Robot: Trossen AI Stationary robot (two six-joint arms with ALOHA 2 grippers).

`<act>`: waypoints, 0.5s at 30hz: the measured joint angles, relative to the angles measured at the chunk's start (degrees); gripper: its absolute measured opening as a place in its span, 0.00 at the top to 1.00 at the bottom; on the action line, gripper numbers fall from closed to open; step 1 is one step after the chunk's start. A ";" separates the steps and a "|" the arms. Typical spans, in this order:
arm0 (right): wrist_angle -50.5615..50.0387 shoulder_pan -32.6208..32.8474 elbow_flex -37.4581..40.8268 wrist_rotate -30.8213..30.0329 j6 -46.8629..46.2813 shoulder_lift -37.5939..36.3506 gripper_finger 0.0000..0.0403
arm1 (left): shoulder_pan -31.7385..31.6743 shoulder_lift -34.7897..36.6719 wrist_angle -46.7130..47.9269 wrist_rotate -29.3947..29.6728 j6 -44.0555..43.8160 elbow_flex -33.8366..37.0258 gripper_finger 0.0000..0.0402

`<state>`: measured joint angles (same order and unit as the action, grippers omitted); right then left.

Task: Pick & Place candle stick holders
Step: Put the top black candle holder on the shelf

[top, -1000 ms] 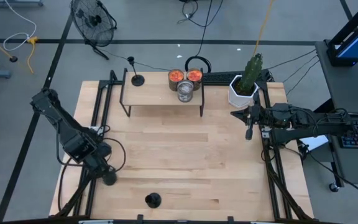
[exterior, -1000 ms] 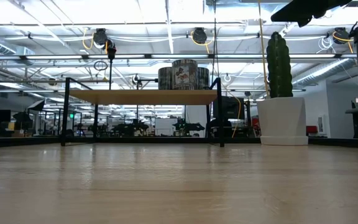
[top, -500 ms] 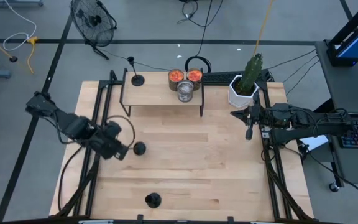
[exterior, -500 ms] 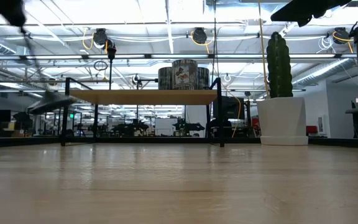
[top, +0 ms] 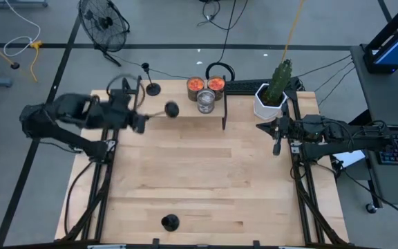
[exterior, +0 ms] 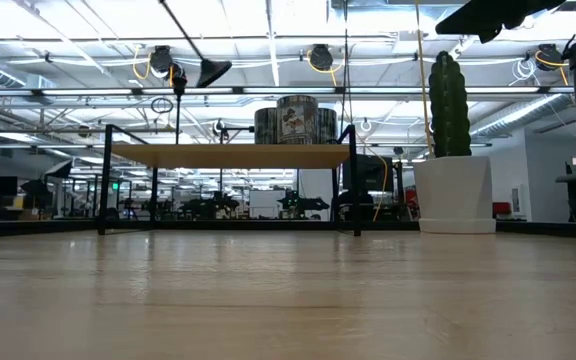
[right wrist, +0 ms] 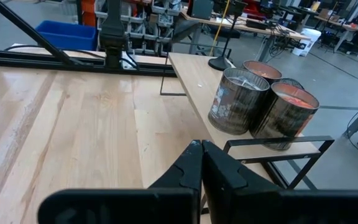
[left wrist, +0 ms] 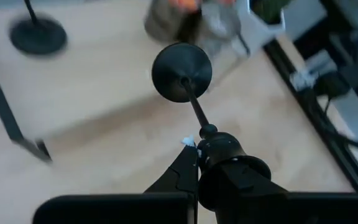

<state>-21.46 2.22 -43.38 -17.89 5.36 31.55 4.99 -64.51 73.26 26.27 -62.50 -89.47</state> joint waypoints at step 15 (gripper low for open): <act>0.07 0.02 0.00 0.00 0.07 0.02 1.00 | -24.46 -20.75 12.81 -11.33 17.90 -28.20 0.96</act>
<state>-21.39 2.24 -43.38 -17.89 5.43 31.57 -19.46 -85.26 86.07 14.94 -44.60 -117.68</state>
